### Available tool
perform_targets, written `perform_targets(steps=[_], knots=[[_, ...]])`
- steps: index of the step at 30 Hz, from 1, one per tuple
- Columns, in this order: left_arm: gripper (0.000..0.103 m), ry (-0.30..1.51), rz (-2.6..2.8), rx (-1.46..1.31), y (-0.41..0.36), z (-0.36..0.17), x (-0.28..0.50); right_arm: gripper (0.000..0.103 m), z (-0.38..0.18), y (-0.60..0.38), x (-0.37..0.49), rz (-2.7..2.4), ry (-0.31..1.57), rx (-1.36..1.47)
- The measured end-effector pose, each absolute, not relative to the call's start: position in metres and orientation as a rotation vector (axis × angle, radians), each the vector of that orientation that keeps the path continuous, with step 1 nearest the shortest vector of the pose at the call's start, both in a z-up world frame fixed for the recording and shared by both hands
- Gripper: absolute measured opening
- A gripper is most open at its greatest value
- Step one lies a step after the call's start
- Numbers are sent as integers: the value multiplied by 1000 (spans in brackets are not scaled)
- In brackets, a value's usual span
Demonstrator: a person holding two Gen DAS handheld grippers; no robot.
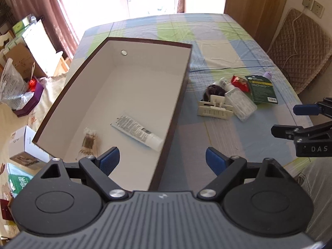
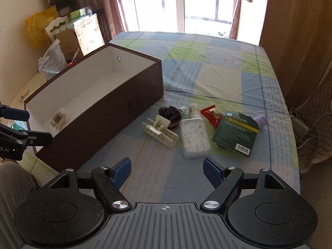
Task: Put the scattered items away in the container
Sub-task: 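Withdraw both tools from the box back toward the remaining items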
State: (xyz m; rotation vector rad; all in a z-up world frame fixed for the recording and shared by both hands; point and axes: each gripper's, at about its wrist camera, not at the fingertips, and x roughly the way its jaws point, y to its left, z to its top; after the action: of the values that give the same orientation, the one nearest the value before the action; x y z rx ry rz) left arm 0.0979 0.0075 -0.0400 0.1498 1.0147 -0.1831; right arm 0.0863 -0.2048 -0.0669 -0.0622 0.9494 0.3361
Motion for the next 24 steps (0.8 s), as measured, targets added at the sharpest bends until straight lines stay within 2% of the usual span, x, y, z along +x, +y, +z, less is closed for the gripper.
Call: perform_targets(steps=[15,24], knots=[[87,1001,-265,155,-45,-59,98,82,-85,-270,79,171,1009,57],[87,1028,-267,161,-64,-88,120,82,-109,-299,100,112,1065,154]])
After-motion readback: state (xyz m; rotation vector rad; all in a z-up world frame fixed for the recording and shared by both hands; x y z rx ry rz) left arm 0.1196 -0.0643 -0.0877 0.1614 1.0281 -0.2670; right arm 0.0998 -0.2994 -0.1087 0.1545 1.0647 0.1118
